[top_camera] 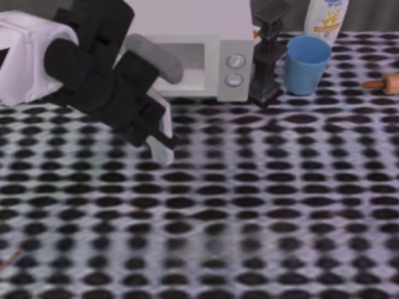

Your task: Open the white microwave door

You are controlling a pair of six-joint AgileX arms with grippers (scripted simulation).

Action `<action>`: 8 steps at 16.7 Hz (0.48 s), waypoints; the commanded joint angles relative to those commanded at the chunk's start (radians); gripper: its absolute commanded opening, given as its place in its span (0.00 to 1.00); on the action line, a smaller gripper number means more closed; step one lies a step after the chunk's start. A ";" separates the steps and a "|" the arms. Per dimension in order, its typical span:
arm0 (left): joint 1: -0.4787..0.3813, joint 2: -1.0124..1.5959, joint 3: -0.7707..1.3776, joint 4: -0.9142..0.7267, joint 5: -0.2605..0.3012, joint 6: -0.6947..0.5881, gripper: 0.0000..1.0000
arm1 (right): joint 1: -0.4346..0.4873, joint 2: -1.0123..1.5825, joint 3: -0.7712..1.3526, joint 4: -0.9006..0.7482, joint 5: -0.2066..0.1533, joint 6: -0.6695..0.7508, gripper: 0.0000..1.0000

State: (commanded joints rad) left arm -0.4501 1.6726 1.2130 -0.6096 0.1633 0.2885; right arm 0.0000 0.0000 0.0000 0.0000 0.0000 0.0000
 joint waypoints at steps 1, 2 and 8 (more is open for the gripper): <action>0.010 -0.006 -0.007 -0.005 0.012 0.023 0.00 | 0.000 0.000 0.000 0.000 0.000 0.000 1.00; 0.020 -0.012 -0.013 -0.010 0.025 0.048 0.00 | 0.000 0.000 0.000 0.000 0.000 0.000 1.00; 0.045 -0.029 -0.026 -0.019 0.058 0.108 0.00 | 0.000 0.000 0.000 0.000 0.000 0.000 1.00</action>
State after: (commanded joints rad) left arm -0.4056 1.6436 1.1872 -0.6282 0.2212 0.3968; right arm 0.0000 0.0000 0.0000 0.0000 0.0000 0.0000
